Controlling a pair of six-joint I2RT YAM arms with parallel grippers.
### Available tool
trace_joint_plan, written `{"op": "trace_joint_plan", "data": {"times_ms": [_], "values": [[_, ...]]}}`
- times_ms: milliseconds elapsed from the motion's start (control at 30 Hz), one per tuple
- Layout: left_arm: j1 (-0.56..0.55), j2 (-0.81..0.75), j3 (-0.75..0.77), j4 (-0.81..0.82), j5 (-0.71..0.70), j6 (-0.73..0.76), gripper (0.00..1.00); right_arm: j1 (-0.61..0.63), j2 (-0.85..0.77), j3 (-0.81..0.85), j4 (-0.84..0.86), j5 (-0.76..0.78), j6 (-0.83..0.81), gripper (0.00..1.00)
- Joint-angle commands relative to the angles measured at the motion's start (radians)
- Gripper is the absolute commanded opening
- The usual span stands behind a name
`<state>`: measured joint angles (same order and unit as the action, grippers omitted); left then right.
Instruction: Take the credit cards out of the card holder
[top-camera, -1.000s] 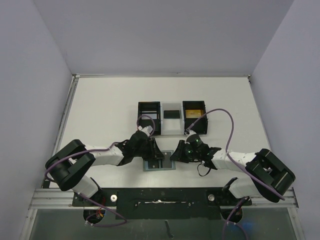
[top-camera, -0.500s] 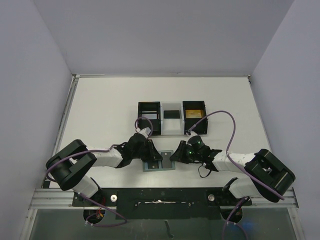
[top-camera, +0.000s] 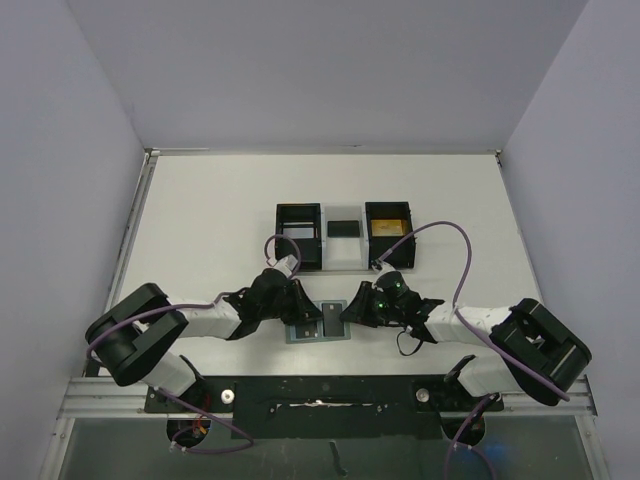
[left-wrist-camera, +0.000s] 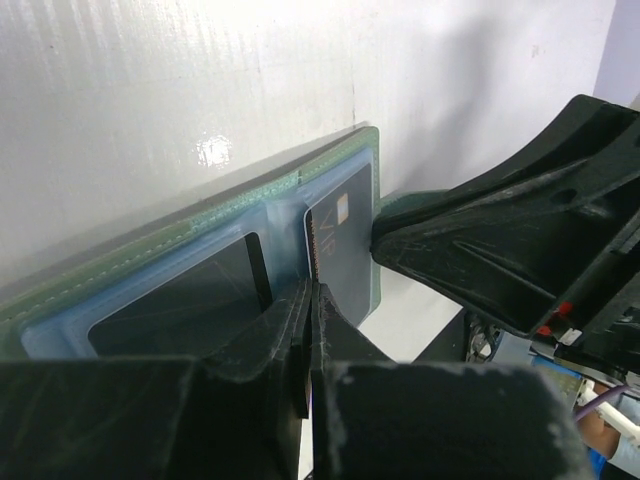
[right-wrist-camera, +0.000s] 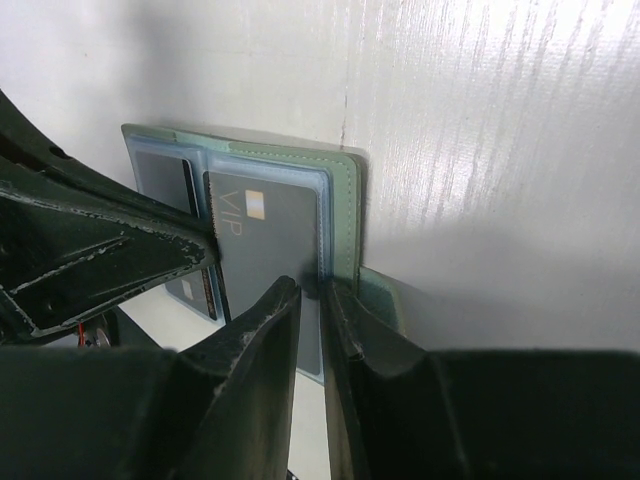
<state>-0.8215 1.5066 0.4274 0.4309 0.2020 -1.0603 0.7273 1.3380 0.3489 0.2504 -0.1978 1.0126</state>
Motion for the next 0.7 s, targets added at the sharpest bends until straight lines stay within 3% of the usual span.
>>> {"op": "trace_joint_plan", "data": {"times_ms": [0, 667], "values": [[0.006, -0.059, 0.002, 0.081, 0.027, -0.002, 0.00, 0.014, -0.010, -0.005, -0.077, 0.018, -0.014, 0.18], [0.027, -0.092, 0.010, -0.069, 0.010, 0.077, 0.00, 0.012, -0.049, 0.044, -0.149, 0.020, -0.050, 0.19]]}}
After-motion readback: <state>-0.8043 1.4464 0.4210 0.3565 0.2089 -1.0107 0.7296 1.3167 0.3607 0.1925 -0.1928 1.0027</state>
